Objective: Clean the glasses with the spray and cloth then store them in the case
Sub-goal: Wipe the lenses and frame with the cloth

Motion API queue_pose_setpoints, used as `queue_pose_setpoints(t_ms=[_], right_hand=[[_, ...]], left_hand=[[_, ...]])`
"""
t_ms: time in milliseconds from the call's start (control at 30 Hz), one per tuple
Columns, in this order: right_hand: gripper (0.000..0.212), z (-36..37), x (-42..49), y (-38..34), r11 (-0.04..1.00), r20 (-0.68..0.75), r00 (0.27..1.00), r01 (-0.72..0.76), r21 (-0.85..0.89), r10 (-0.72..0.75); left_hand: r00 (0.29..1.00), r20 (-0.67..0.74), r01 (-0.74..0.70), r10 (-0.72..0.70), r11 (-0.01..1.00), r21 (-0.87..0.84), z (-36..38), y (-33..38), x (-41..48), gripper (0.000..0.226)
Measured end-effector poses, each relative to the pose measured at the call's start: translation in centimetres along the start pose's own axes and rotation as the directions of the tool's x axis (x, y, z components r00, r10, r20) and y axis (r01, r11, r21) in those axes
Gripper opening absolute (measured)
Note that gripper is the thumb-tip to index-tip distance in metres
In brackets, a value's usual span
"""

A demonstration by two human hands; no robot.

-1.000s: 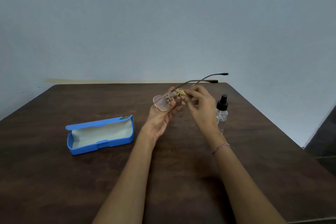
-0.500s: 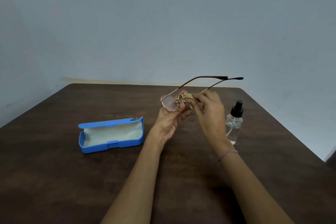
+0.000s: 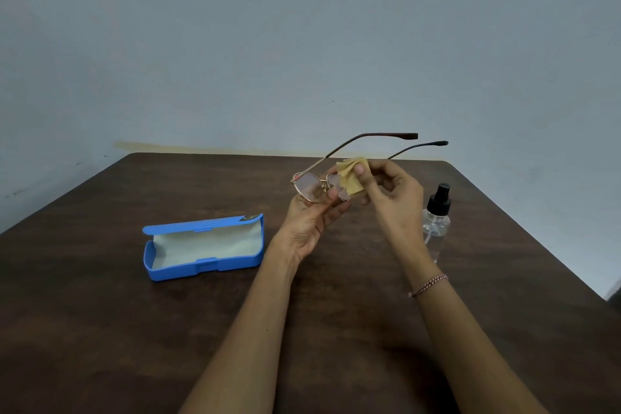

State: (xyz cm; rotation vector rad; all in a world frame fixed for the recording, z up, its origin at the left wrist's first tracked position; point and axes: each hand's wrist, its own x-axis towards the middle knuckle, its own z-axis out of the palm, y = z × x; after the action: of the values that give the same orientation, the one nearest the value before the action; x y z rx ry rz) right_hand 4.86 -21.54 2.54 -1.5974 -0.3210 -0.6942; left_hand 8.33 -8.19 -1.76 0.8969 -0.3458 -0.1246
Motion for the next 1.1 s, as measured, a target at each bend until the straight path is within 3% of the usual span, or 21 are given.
queue_pose_setpoints(t_ms=[133,200,300,400,567,700,833,967,1100], right_hand=[[0.009,-0.1,-0.1,0.2,0.963,-0.129,0.975,0.150,-0.225,-0.182],[0.015,-0.1,-0.2,0.4,0.898,-0.076,0.948,0.266,-0.350,-0.310],[0.016,0.2,-0.5,0.6,0.828,0.062,0.939,0.328,-0.455,-0.338],[0.018,0.5,-0.6,0.8,0.796,0.207,0.917,0.399,-0.455,-0.341],[0.017,0.0,-0.2,0.8,0.816,0.318,0.881,0.454,-0.358,-0.350],[0.019,0.3,-0.4,0.8,0.773,0.278,0.886,0.460,-0.437,-0.371],[0.026,0.4,-0.6,0.3,0.774,0.279,0.868,0.493,-0.397,-0.410],[0.035,0.5,-0.9,-0.2,0.764,0.366,0.826,0.548,-0.340,-0.429],[0.036,0.1,-0.6,0.1,0.740,0.302,0.858,0.512,-0.436,-0.415]], left_hand=[[0.996,0.088,0.002,-0.005,0.999,0.038,0.4,-0.1,-0.1,0.076],[0.993,0.116,0.005,-0.011,0.999,0.052,0.5,-0.1,-0.1,0.080],[0.994,0.110,-0.002,-0.003,0.999,0.040,0.4,-0.3,-0.1,0.074],[0.996,0.086,-0.029,0.025,0.999,0.045,0.3,-0.2,-0.3,0.063],[0.995,0.049,-0.086,0.087,0.996,-0.024,-0.1,0.7,-0.3,0.079],[0.995,0.087,-0.056,0.053,0.998,0.038,-0.3,0.7,-0.4,0.071],[0.992,0.122,-0.034,0.017,0.989,0.141,-0.2,0.4,-0.4,0.050],[0.991,0.130,-0.048,0.033,0.992,0.120,-0.7,0.4,-0.2,0.045],[0.991,0.129,0.009,-0.022,0.995,0.096,-0.9,0.4,0.0,0.035]])
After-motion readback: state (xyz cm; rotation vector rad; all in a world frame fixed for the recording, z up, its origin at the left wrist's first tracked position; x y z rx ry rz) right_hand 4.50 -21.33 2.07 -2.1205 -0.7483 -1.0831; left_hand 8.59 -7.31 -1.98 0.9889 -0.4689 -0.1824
